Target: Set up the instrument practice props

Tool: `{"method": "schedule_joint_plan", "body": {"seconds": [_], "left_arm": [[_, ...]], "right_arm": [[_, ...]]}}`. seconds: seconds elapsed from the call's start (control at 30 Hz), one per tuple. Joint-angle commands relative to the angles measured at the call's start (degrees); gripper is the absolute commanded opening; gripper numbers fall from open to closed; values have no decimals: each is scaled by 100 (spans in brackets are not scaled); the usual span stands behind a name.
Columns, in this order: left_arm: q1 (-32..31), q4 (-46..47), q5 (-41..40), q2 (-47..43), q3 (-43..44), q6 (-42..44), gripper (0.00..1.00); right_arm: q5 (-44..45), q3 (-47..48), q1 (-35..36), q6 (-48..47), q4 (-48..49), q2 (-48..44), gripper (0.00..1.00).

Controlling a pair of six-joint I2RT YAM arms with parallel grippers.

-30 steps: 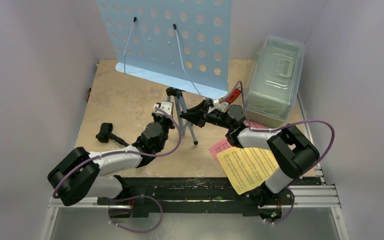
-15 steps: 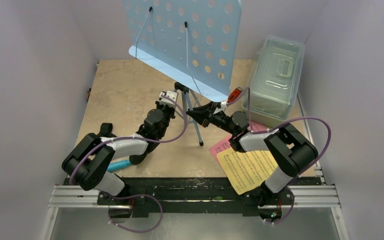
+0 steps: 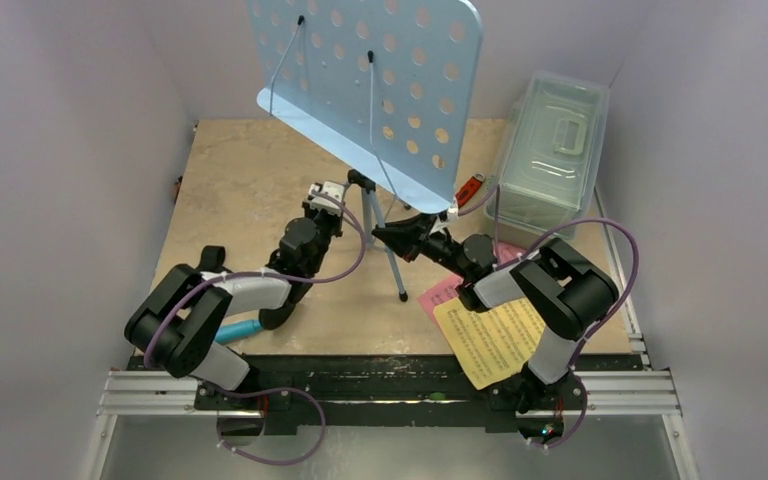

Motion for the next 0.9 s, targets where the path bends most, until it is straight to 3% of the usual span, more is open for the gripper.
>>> {"method": "schedule_joint_plan", "body": {"seconds": [0.0, 0.07, 0.23, 0.47, 0.57, 0.67, 0.87], "left_arm": [[1658, 1056, -3135, -452, -199, -1493, 0], [1809, 829, -3026, -464, -229, -1632, 0], [1858, 333, -2594, -485, -221, -1792, 0], [1866, -877, -1393, -1010, -489, -3342, 2], [1867, -1770, -952, -1123, -205, -3774, 12], [1863, -1895, -245, -1295, -226, -3881, 19], [1867, -2773, 330, -1890, -296, -4000, 48]], "right_arm": [[-518, -790, -78, 915, -872, 245, 0], [-543, -773, -77, 1137, -981, 182, 0], [-185, -451, 124, 1016, -2333, -211, 0], [261, -266, 458, 1319, -2253, 266, 0], [443, -338, 477, 1707, -1877, 552, 0], [672, -236, 627, 1552, -1998, 560, 0], [1164, -246, 789, 1373, -2035, 705, 0]]}}
